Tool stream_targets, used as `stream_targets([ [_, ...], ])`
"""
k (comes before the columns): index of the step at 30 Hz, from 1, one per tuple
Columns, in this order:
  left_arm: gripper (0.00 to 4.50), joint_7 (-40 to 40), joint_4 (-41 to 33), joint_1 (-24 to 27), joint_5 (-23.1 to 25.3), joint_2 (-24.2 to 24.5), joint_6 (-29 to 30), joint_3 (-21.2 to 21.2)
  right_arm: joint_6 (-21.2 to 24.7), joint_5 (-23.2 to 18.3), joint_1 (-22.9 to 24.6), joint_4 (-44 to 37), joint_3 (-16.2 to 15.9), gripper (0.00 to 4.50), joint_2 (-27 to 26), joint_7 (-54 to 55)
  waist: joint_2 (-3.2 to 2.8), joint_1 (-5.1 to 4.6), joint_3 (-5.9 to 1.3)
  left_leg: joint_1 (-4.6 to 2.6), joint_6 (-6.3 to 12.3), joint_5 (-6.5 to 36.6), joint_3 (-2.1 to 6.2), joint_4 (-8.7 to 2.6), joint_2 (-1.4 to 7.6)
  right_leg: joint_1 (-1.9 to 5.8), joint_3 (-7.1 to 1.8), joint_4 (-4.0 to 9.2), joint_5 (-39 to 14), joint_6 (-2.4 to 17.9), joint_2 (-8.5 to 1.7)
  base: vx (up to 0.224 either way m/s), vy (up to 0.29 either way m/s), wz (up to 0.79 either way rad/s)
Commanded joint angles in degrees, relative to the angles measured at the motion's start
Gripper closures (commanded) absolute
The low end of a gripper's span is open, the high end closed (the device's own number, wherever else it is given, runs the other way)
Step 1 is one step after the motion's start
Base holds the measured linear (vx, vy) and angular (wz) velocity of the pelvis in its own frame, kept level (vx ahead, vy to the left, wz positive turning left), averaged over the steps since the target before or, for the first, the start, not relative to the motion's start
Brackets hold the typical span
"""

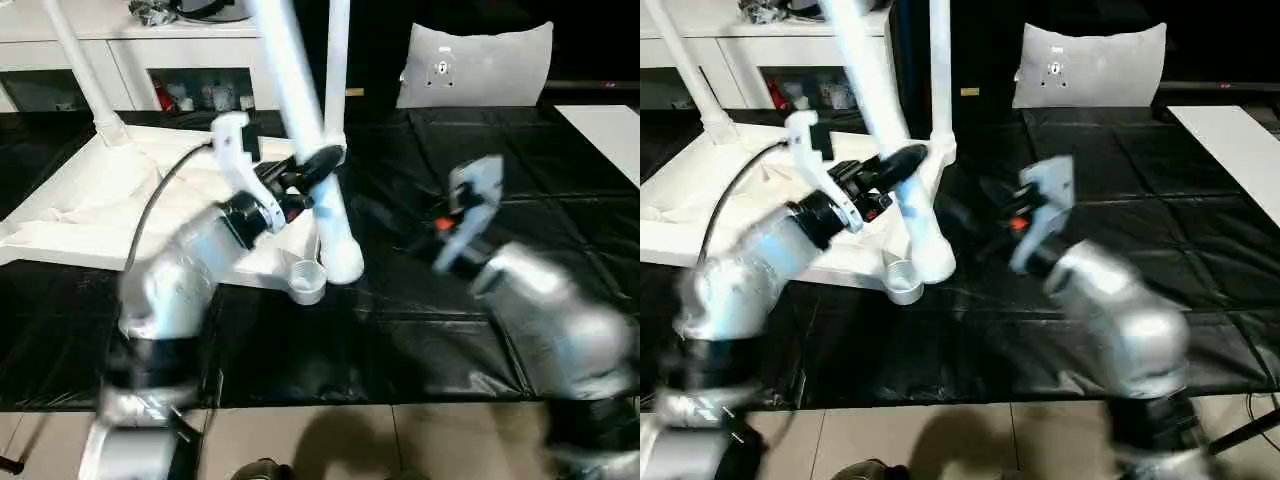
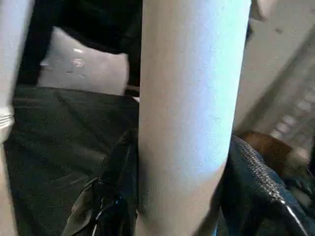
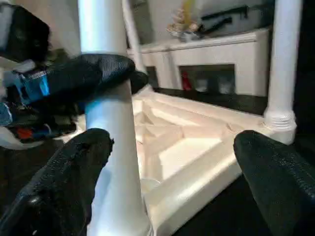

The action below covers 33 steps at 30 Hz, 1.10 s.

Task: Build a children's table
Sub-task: Pick table leg

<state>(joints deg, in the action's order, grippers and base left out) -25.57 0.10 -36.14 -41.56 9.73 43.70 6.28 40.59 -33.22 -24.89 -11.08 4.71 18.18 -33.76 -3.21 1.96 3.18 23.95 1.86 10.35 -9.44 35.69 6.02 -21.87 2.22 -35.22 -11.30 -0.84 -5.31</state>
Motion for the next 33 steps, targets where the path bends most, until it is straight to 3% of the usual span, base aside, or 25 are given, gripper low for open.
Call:
stream_targets([
  [1, 2.62, -2.89, 0.15, -1.35, -1.18, 1.13, 1.4, -0.62, 2.98, -2.11, -0.51, -0.4, -0.03, 0.07, 1.08, -2.68, 0.65, 0.22, -3.95, -2.27, -1.44, 13.8, 2.35, -5.06, 5.71, 1.69, -2.04, 3.54, -8.36, 13.4, -3.73, 0.0, 0.0, 0.0],
  [3, 2.62, -6.27, -0.08, -2.05, -2.12, 2.4, 2.79, -1.45, 5.47, -3.54, -0.75, -0.91, -1.21, 0.07, 3.6, -6.37, 1.03, 0.23, -4.06, -2.2, -0.84, 12.25, 2.28, -5.01, 5.78, 1.85, -2.01, 3.42, -6.74, 13.86, -3.7, 0.0, 0.0, 0.0],
  [4, 2.62, -8.7, -0.11, -2.65, -3.16, 3.26, 3.87, -1.96, 7.01, -4.8, -0.77, -1.31, -2.23, 0.07, 5.38, -8.71, 0.7, 0.49, -4.17, -2.28, -0.38, 11.44, 2.3, -4.85, 5.76, 2.02, -1.95, 3.19, -6.06, 14.26, -3.84, 0.0, 0.0, 0.0],
  [6, 2.62, -10.62, 0.15, -3.27, -4.13, 3.84, 4.7, -2.35, 8.08, -5.8, -0.88, -1.29, -2.84, 0.07, 6.35, -10.05, 0.71, 0.54, -4.1, -2.37, 0.02, 11.1, 2.16, -4.82, 5.73, 1.84, -1.96, 3.21, -5.9, 14.66, -3.7, 0.0, 0.0, 0.0],
  [14, 2.62, -20.48, -0.43, -4.77, -7.86, 5.86, 7.64, -4.45, 10.5, -7.77, -1.54, -1.12, -4.9, 0.07, 8.08, -14.25, 0.87, 0.8, -3.89, -2.41, -1.16, 13.37, 2.02, -4.93, 5.83, 1.64, -2.12, 3.45, -9.87, 14.98, -3.97, 0.0, 0.0, 0.0],
  [19, 2.62, -29.21, -1.74, -5.37, -9.76, 8.14, 9.16, -7.32, 13.52, -10.88, -2.63, -1.38, -5.77, 0.43, 9.76, -18.39, 0.97, 0.85, -3.95, -2.53, -1.38, 13.71, 2.06, -4.99, 5.86, 1.59, -2.1, 3.39, -10.73, 14.8, -3.84, 0.0, 0.0, 0.0],
  [23, 2.62, -30.54, -1.21, -5.92, -10.02, 8.0, 9.11, -7.53, 15.22, -12.45, -2.92, -1.44, -5.99, 0.75, 10.49, -20.3, 0.93, 0.85, -3.88, -2.41, -1.56, 13.53, 2.0, -4.98, 5.9, 1.66, -2.15, 3.34, -10.04, 15.3, -4.01, 0.0, 0.0, 0.0],
  [24, 2.62, -30.74, -1.12, -6.07, -10.09, 7.94, 9.12, -7.51, 15.51, -12.58, -2.99, -1.58, -6.44, 1.02, 10.8, -20.88, 0.89, 0.91, -3.96, -2.46, -1.6, 13.28, 1.98, -4.91, 5.9, 1.68, -2.15, 3.31, -9.76, 15.42, -4.05, 0.0, 0.0, 0.0],
  [26, 2.62, -31.2, -0.83, -6.36, -10.2, 7.74, 9.16, -7.44, 15.75, -12.69, -3.15, -1.64, -7.05, 1.02, 11.24, -21.68, 0.92, 1.04, -3.96, -2.45, -1.51, 12.9, 1.94, -4.88, 5.92, 1.69, -2.16, 3.3, -9.59, 15.55, -4.08, 0.0, 0.0, 0.0],
  [33, 2.62, -34.3, 0.71, -7.39, -9.71, 8.12, 8.88, -8.11, 15.89, -13.57, -4.51, -1.32, -8.05, 1.68, 11.35, -23.24, 0.86, 1.24, -3.97, -2.51, -1.64, 13.13, 1.95, -4.88, 5.92, 1.63, -2.16, 3.3, -10.06, 15.72, -4.04, 0.0, 0.0, 0.0],
])
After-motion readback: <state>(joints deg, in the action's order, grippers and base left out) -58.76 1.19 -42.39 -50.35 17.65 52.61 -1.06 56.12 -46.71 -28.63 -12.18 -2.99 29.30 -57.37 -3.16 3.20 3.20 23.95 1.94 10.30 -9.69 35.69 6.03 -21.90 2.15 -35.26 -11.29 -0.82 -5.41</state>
